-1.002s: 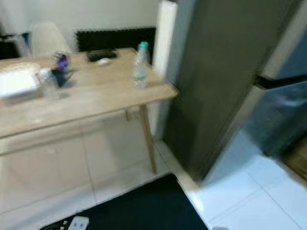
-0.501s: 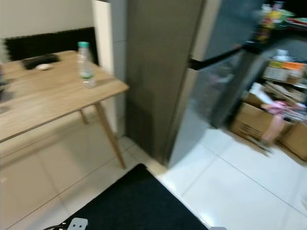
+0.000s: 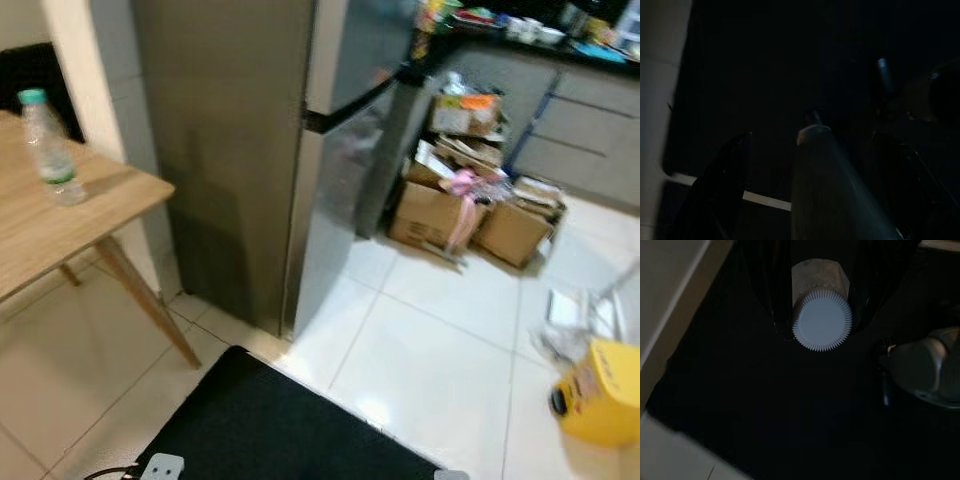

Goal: Restocking fridge

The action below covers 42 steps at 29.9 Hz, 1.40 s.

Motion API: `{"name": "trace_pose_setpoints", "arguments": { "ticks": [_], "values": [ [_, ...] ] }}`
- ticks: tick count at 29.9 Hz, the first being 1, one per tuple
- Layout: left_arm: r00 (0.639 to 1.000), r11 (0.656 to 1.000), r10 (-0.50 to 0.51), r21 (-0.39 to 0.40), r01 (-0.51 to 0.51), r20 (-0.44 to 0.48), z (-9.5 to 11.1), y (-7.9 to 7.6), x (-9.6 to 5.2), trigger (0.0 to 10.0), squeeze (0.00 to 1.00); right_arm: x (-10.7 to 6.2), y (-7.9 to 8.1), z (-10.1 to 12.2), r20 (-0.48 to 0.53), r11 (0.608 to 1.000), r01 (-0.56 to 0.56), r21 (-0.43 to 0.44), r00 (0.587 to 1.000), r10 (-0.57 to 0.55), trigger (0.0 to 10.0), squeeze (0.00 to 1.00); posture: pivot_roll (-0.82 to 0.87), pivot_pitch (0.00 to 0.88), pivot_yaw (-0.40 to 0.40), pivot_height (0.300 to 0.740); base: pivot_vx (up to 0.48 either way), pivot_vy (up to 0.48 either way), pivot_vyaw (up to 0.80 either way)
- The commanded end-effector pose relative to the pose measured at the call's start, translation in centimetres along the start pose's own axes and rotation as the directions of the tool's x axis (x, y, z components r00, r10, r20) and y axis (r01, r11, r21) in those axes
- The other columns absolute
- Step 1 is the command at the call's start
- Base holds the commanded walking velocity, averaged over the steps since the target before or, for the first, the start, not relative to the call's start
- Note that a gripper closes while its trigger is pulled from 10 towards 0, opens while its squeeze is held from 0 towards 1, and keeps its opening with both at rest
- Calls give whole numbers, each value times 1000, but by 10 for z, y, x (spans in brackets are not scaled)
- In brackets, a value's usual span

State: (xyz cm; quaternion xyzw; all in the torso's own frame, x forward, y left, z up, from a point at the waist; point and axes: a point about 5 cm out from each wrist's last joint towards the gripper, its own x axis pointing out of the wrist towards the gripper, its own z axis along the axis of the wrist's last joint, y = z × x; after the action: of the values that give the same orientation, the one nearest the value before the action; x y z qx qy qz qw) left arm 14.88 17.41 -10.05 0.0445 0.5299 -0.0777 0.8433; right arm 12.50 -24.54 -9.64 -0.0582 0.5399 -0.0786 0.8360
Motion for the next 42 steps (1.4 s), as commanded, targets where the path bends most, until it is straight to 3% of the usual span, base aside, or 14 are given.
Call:
{"name": "trace_pose_setpoints", "arguments": {
  "ticks": [1, 18, 26, 42],
  "values": [
    [1000, 999, -13, 29, 13, 10, 3, -4, 1, 10000, 0, -1, -7, -4, -16, 1000, 20, -6, 1000, -20, 10000, 0, -62, 0, -27, 740, 0, 0, -800],
    [999, 998, -45, 33, 44, 28, 9, -7, 1, 10000, 0, -1, -6, -3, -6, 1000, 20, -13, 1000, -20, 10000, 0, -62, 0, -22, 740, 0, 0, -800],
    [998, 998, -64, 25, 64, 8, 8, -7, 1, 10000, 0, -1, -4, -1, 5, 1000, 11, -2, 1000, -11, 10000, 0, -62, 0, -22, 740, 0, -40, 0],
    [998, 998, -61, 8, 61, -16, 1, -8, 1, 10000, 0, 0, 0, 0, 14, 1000, -4, 3, 1000, 4, 10000, 0, -64, 0, -19, 740, 0, -471, 0]
  ]
}}
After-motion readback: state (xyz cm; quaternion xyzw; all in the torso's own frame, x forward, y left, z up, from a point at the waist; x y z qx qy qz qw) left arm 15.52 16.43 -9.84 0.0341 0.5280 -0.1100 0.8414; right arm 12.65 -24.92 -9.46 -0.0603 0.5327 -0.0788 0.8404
